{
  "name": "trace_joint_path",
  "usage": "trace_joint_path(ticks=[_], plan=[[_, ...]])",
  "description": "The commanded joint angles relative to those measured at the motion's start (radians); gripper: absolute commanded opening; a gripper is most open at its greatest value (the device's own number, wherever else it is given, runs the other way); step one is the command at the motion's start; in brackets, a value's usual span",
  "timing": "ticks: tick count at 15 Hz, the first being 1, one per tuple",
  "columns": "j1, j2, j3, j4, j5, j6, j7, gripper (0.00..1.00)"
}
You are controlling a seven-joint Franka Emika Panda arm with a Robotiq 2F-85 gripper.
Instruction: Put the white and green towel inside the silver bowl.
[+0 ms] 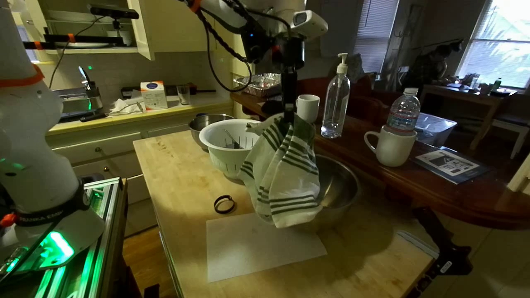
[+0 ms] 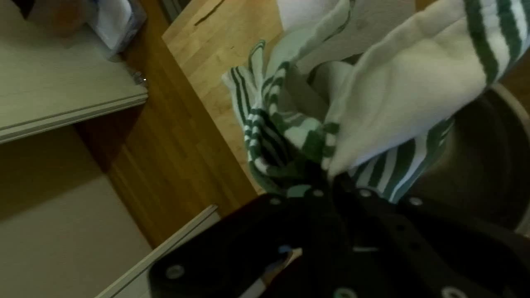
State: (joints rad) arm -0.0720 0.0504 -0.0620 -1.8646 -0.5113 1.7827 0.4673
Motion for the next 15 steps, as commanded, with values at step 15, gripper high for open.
trace_joint_path(ticks=[15], plan=[[-0.059, 0.251, -0.016, 0.113, 0.416, 0.215, -0.362, 0.02]])
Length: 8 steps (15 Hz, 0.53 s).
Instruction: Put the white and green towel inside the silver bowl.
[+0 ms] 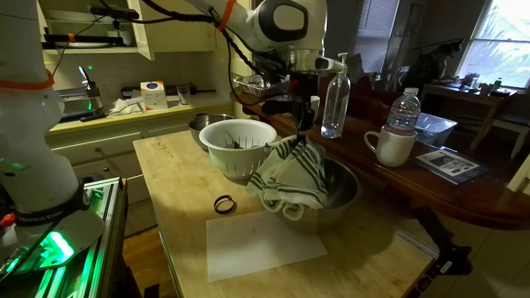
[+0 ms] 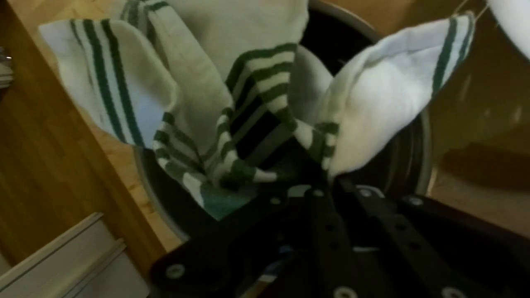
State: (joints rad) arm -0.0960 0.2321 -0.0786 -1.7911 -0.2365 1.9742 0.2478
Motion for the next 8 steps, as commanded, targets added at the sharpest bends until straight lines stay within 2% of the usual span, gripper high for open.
trace_joint_path(ticks=[1, 2, 3, 6, 7, 8], plan=[[-0.035, 0.104, -0.004, 0.065, 0.161, -0.021, -0.153, 0.02], [-0.03, 0.142, -0.013, 0.102, 0.152, -0.091, -0.138, 0.02], [-0.016, 0.061, -0.019, 0.025, 0.116, -0.016, -0.113, 0.07], [-0.019, 0.126, -0.022, 0.068, 0.126, -0.052, -0.12, 0.07], [-0.019, 0.134, -0.022, 0.075, 0.126, -0.055, -0.12, 0.02], [-0.006, 0.126, -0.036, 0.052, 0.103, 0.042, -0.044, 0.02]])
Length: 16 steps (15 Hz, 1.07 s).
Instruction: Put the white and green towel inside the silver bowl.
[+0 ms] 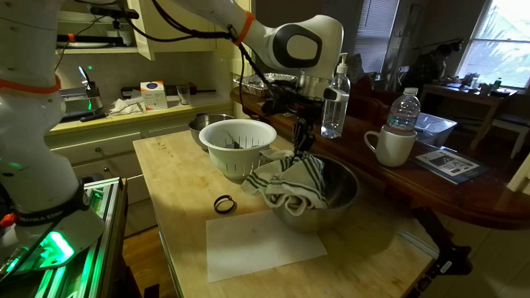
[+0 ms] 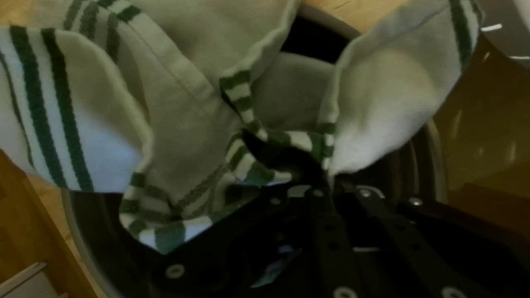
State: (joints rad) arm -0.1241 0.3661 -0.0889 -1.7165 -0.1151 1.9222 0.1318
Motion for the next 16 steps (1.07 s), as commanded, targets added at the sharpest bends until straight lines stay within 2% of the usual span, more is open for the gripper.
trace_joint_path(ticks=[1, 3, 5, 11, 16], plan=[[0.019, 0.0, -0.026, -0.013, -0.003, 0.102, 0.088, 0.02], [0.017, 0.01, -0.032, -0.017, 0.024, 0.19, 0.149, 0.02], [0.016, 0.027, -0.041, -0.009, 0.043, 0.229, 0.212, 0.02], [0.045, 0.088, -0.101, -0.033, -0.019, 0.348, 0.368, 0.02], [0.07, 0.124, -0.135, -0.038, -0.023, 0.335, 0.428, 0.02]])
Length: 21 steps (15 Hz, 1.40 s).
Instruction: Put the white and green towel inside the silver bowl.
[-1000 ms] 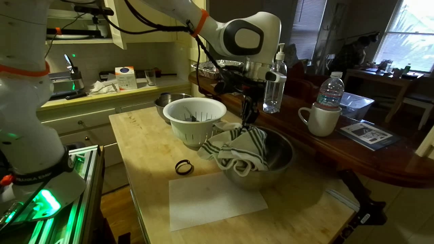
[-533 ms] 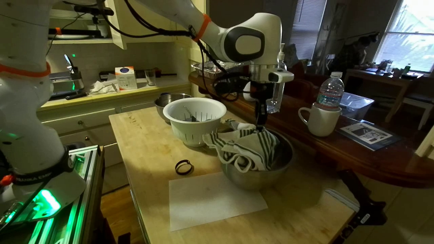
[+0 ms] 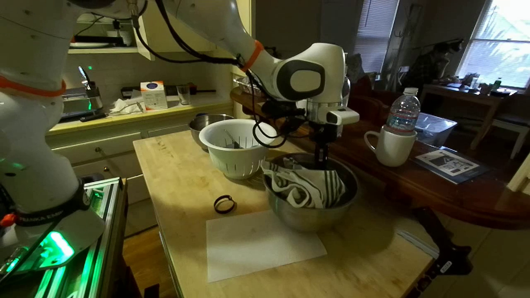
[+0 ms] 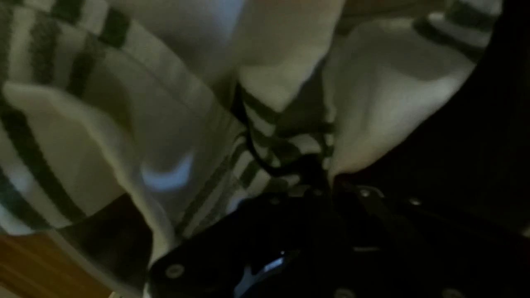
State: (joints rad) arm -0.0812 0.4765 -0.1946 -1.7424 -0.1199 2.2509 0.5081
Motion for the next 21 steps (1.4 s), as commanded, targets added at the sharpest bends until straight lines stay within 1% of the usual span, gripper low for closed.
trace_joint_path(ticks=[1, 2, 3, 5, 7, 8, 9, 11, 13, 14, 17, 18, 19, 21], plan=[[0.028, 0.016, -0.033, 0.002, -0.012, -0.011, 0.06, 0.32], [0.028, 0.016, -0.035, 0.014, -0.004, -0.025, 0.063, 0.34], [0.023, 0.008, -0.034, 0.023, 0.007, -0.04, 0.059, 0.4], [0.013, -0.023, -0.032, 0.054, 0.034, -0.099, 0.059, 0.55], [-0.003, -0.056, -0.036, 0.121, 0.051, -0.236, 0.049, 0.71], [-0.012, -0.068, -0.038, 0.15, 0.056, -0.281, 0.05, 0.77], [-0.014, -0.084, -0.048, 0.191, 0.042, -0.353, 0.061, 0.86], [-0.019, -0.095, -0.059, 0.263, 0.011, -0.502, 0.069, 0.99], [-0.025, -0.098, -0.065, 0.308, -0.018, -0.613, 0.084, 1.0], [-0.031, -0.102, -0.063, 0.317, -0.021, -0.658, 0.07, 1.0], [-0.034, -0.101, -0.067, 0.307, -0.048, -0.746, 0.102, 1.0], [-0.036, -0.104, -0.069, 0.294, -0.056, -0.748, 0.121, 1.0], [-0.041, -0.114, -0.064, 0.262, -0.049, -0.71, 0.129, 0.99], [-0.055, -0.153, -0.059, 0.179, -0.01, -0.591, 0.155, 1.0]])
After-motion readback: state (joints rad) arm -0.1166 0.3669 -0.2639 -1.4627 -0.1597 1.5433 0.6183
